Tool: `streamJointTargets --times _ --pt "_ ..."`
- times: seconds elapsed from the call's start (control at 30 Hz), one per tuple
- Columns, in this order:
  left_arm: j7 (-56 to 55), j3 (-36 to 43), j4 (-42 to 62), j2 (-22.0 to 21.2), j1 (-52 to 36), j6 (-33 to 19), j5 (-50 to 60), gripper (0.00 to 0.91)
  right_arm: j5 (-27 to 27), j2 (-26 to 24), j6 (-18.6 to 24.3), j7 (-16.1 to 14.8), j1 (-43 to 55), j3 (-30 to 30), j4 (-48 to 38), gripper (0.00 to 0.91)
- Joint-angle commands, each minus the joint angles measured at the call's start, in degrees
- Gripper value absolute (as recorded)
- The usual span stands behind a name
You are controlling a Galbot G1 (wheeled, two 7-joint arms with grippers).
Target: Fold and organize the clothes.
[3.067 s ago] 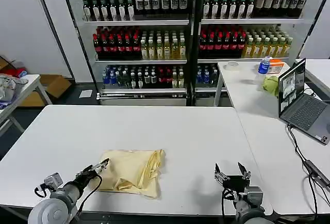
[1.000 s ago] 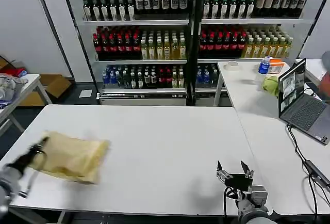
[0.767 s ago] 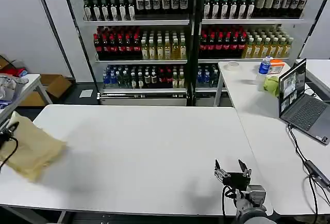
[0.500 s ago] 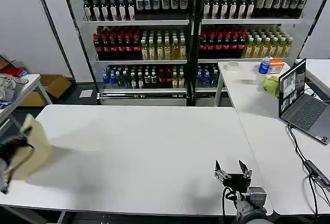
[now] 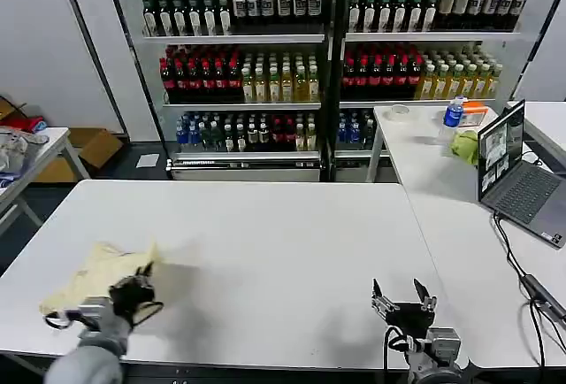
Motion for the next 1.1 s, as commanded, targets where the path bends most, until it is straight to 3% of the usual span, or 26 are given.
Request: streamJointTargets --times 0.03,0.3,0.73,0.77,0.8,0.83,0.87,0.97,1.1 --pt "-4.2 16.5 -1.7 -8.9 -5.6 0.8 9.5 0.010 -0.4 0.0 -0.1 0.0 -0.5 0.0 0.8 0.907" --pt "-5.5 24.9 5.0 -13.8 -13.7 0.9 6.3 0.010 -0.9 -0.1 -0.2 0.0 -0.2 -0.5 0.6 0.907" --pt "-6.6 30.8 15.3 -22.5 -21.5 -2.2 1.8 0.010 -1.9 0.3 -0.2 -0.6 1.3 -1.2 -0.6 0.907" --pt "-6.5 31.0 16.4 -23.5 -22.1 -2.2 1.4 0.040 -2.1 0.4 -0.2 -0.6 1.6 -1.6 -0.9 0.907" --pt "-6.0 30.9 16.8 -23.9 -22.6 -2.3 1.4 0.131 -2.2 0.5 -0.2 -0.6 1.8 -1.8 -1.0 0.907" --pt "-4.2 30.7 17.3 -24.3 -22.8 -2.4 1.7 0.695 -2.4 0.6 -0.2 -0.7 2.0 -2.1 -1.1 0.907" --pt "-1.7 30.1 17.0 -24.8 -22.6 -2.9 1.8 0.907 -2.6 0.8 -0.2 -0.7 2.4 -2.3 -1.3 0.907" --pt "3.1 28.4 13.1 -25.3 -20.4 -3.7 0.2 0.907 -3.1 1.2 -0.2 -1.4 3.3 -2.4 -1.8 0.907" --pt "5.8 22.7 5.4 -20.4 -15.3 -5.2 -3.8 0.907 -5.0 1.3 1.6 -2.7 4.8 -3.0 -3.2 0.907"
